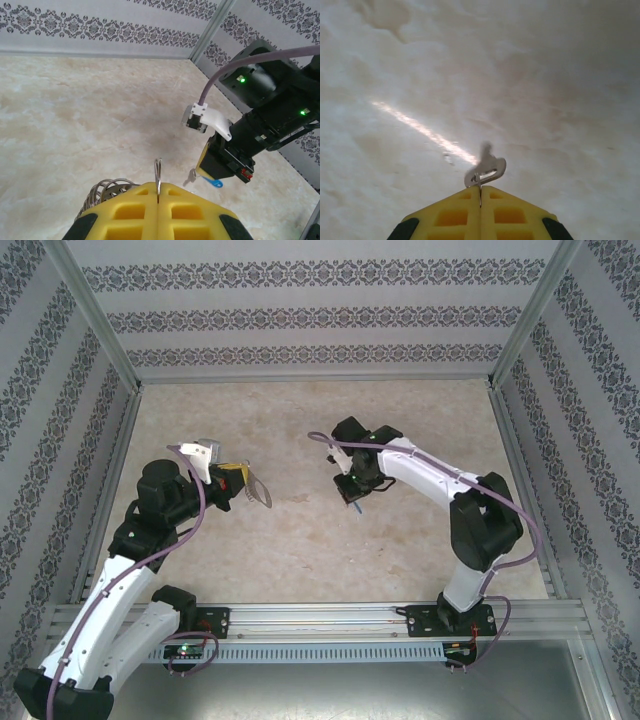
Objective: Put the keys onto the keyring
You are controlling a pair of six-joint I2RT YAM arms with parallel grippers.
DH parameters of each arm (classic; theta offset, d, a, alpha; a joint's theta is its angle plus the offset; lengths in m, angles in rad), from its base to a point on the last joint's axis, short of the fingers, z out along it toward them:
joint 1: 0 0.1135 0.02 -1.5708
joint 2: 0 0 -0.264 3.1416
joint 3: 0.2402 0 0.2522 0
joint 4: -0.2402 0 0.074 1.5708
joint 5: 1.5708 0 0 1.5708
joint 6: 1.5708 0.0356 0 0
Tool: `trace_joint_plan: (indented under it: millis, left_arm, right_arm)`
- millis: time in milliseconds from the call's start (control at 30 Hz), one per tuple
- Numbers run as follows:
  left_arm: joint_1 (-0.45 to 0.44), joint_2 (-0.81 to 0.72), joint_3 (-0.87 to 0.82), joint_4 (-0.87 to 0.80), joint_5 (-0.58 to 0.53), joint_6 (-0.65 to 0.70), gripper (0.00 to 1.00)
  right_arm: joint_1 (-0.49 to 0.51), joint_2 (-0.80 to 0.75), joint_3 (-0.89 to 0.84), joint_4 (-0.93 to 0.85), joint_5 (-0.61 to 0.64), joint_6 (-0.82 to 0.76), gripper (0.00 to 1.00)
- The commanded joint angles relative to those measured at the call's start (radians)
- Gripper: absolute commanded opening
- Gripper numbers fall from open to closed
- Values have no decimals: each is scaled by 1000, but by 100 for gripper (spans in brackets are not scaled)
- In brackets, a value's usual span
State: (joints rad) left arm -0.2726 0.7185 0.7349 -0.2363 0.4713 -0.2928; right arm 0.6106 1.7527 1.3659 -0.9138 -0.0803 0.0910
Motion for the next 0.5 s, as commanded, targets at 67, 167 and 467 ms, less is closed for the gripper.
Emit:
trace_joint_plan:
  millis: [67,167,467]
  left_arm:
    - [12,-5,0,51,23,12,0]
    - [13,-9,2,43,25,14,0]
    - [12,-17,20,15,23,19,0]
  right_arm:
    - [53,23,-5,-28,205,-55,0]
    - [82,65,-11,4,191,-53,0]
    - [111,93,-59,79,-69,-35,25]
